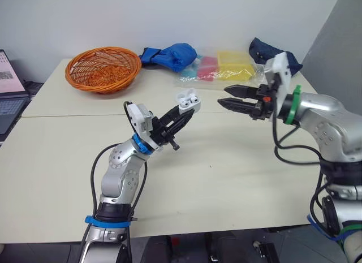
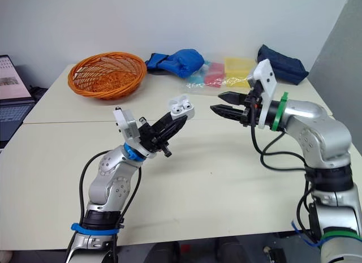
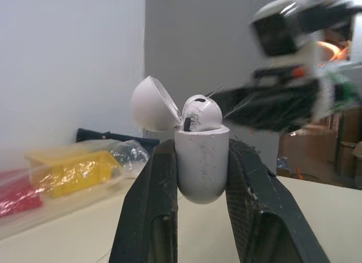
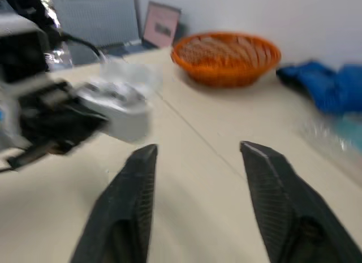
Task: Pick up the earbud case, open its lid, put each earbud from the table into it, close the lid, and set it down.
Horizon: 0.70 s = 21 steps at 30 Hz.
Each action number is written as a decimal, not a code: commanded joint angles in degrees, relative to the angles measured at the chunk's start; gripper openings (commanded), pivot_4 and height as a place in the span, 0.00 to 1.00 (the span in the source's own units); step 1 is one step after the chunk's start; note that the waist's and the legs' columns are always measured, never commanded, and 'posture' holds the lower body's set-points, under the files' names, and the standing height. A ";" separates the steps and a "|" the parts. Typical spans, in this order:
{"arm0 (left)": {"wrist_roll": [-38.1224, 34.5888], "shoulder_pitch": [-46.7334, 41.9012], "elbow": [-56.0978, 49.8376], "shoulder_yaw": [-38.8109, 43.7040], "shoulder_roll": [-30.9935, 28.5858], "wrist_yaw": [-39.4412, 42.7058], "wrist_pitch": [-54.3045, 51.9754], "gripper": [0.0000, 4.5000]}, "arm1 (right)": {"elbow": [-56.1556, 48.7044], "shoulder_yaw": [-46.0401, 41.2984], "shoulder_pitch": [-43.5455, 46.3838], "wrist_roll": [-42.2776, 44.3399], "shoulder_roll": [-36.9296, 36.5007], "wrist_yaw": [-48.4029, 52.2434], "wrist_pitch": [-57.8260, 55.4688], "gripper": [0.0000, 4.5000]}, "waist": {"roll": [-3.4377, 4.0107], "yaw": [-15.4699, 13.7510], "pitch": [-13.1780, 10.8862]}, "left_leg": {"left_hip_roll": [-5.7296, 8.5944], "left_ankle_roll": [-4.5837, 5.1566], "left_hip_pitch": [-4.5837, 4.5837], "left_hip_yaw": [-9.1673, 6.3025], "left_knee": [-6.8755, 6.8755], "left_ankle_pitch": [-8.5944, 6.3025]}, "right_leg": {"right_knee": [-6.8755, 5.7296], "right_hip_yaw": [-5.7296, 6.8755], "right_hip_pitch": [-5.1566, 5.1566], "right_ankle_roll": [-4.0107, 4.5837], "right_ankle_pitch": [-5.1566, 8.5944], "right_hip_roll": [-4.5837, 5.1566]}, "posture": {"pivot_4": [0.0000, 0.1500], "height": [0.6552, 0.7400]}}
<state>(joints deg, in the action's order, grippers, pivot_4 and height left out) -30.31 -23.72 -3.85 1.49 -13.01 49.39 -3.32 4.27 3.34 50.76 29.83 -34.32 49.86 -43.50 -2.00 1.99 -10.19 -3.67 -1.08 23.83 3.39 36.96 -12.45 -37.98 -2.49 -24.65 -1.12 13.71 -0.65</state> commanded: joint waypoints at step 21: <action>-0.94 -0.11 -1.97 -0.90 0.34 1.68 0.94 0.17 | 9.14 -2.59 10.66 0.90 10.90 -0.50 -9.40 0.17 | 0.01 -0.32 0.00 | -0.02 0.00 0.62 -0.10 -0.01 0.00 | -0.04 0.13 -0.57 0.26 -0.14 -0.01 | 1.00 1.00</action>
<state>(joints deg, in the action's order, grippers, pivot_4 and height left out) -30.39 -23.55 -3.90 0.44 -12.93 50.77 -3.27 15.67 1.36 60.49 30.38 -22.89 48.58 -54.04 -1.99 1.67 -10.19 -3.68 -1.08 24.46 3.29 36.95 -12.45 -38.02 -2.36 -25.22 -0.86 13.57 -0.66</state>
